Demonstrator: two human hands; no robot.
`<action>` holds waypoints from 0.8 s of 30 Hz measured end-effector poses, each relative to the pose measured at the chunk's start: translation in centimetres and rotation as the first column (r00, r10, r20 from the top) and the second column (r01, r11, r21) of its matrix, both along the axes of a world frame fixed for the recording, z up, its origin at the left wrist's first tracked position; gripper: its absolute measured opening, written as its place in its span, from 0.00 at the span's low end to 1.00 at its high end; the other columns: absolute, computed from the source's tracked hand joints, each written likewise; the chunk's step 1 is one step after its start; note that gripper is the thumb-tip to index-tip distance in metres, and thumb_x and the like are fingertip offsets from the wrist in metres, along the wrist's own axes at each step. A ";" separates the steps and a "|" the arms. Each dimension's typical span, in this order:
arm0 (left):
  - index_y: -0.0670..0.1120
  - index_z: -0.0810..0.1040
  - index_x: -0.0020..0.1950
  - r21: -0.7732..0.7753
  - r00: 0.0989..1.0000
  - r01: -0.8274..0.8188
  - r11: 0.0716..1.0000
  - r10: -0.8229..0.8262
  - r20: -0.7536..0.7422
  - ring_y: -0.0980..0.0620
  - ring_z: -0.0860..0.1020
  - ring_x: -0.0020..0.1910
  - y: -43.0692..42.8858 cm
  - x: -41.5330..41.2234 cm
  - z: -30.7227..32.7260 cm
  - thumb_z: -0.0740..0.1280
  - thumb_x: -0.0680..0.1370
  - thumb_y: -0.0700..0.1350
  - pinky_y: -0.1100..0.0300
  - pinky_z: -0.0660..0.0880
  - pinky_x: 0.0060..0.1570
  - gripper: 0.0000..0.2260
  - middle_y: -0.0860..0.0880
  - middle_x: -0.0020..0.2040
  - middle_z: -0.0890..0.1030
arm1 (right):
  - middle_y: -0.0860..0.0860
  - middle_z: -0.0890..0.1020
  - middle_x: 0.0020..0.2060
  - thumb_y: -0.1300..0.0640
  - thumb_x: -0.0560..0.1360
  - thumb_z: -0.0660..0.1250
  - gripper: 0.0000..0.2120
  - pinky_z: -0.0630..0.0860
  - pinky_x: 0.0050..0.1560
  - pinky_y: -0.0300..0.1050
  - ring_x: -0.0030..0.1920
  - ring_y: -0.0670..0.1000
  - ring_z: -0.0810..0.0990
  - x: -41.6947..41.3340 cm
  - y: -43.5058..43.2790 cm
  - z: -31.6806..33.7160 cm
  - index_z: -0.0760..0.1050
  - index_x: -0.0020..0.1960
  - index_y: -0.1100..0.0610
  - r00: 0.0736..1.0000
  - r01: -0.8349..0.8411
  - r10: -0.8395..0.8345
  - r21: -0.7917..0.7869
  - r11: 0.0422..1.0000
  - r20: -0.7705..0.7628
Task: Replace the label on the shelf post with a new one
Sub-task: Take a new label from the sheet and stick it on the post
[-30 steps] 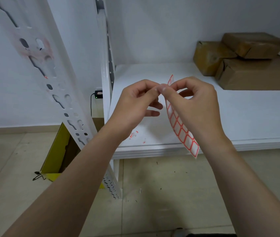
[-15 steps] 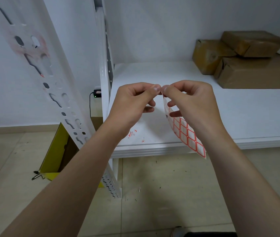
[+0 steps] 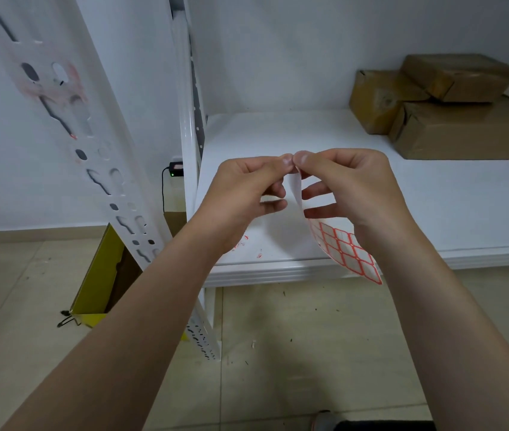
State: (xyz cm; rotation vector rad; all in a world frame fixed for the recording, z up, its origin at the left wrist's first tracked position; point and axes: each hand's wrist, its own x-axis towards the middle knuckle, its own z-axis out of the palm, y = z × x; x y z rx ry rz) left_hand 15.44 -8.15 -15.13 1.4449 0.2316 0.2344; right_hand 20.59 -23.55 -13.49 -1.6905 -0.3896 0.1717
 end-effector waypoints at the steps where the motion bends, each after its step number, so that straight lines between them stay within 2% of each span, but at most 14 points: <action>1: 0.44 0.87 0.48 -0.063 0.999 0.027 0.998 -0.029 -0.030 0.54 0.75 0.33 0.1 0.0 0.0 0.70 0.83 0.45 0.58 0.81 0.42 0.09 0.49 0.32 0.73 | 0.44 0.89 0.41 0.51 0.79 0.75 0.08 0.87 0.38 0.48 0.41 0.50 0.89 0.1 0.0 0.0 0.88 0.44 0.53 1.000 -0.006 0.006 -0.002 1.000 -0.007; 3: 0.43 0.87 0.48 -0.153 0.996 0.057 0.987 -0.067 -0.064 0.54 0.74 0.33 0.1 0.0 0.0 0.70 0.83 0.46 0.58 0.80 0.40 0.09 0.51 0.31 0.71 | 0.43 0.89 0.40 0.51 0.79 0.75 0.07 0.85 0.36 0.44 0.42 0.49 0.89 0.2 0.0 -0.1 0.87 0.44 0.51 1.000 -0.013 0.013 -0.009 1.000 -0.014; 5: 0.43 0.87 0.48 -0.171 0.994 0.065 0.983 -0.078 -0.072 0.54 0.73 0.33 0.1 0.0 -0.1 0.70 0.83 0.46 0.58 0.79 0.40 0.09 0.51 0.31 0.70 | 0.42 0.89 0.40 0.52 0.79 0.74 0.08 0.85 0.35 0.43 0.41 0.48 0.89 0.3 0.1 -0.2 0.87 0.42 0.50 1.000 -0.015 0.014 -0.016 1.000 -0.016; 9: 0.44 0.87 0.45 -0.107 0.997 0.038 0.994 -0.044 -0.060 0.54 0.73 0.33 0.1 0.1 -0.1 0.71 0.82 0.45 0.58 0.79 0.41 0.09 0.51 0.31 0.70 | 0.44 0.89 0.39 0.53 0.79 0.74 0.09 0.86 0.36 0.45 0.40 0.49 0.89 0.4 0.0 -0.1 0.87 0.41 0.50 1.000 -0.006 0.005 -0.042 0.999 -0.012; 15: 0.42 0.88 0.48 -0.044 0.999 -0.003 0.999 0.001 -0.054 0.55 0.73 0.31 -0.2 0.1 0.0 0.72 0.81 0.44 0.57 0.80 0.43 0.08 0.53 0.28 0.71 | 0.44 0.88 0.37 0.54 0.79 0.72 0.10 0.87 0.36 0.46 0.40 0.48 0.89 0.3 -0.1 0.1 0.86 0.40 0.50 1.000 0.007 -0.006 -0.101 0.995 0.016; 20: 0.46 0.88 0.43 0.016 0.999 -0.027 1.000 0.028 -0.035 0.55 0.73 0.31 -0.5 0.1 0.3 0.73 0.80 0.44 0.58 0.81 0.44 0.08 0.54 0.27 0.72 | 0.44 0.88 0.36 0.55 0.79 0.71 0.10 0.84 0.34 0.42 0.38 0.49 0.89 0.5 -0.3 0.3 0.86 0.40 0.50 1.000 0.020 -0.018 -0.113 0.993 0.020; 24: 0.46 0.87 0.40 0.004 0.999 -0.034 0.999 0.034 -0.033 0.53 0.73 0.32 -0.3 0.3 0.3 0.72 0.80 0.43 0.57 0.81 0.43 0.10 0.52 0.29 0.71 | 0.45 0.88 0.35 0.55 0.79 0.72 0.09 0.83 0.33 0.41 0.34 0.49 0.87 0.5 -0.3 0.4 0.86 0.40 0.51 1.000 0.026 -0.026 -0.100 0.995 -0.008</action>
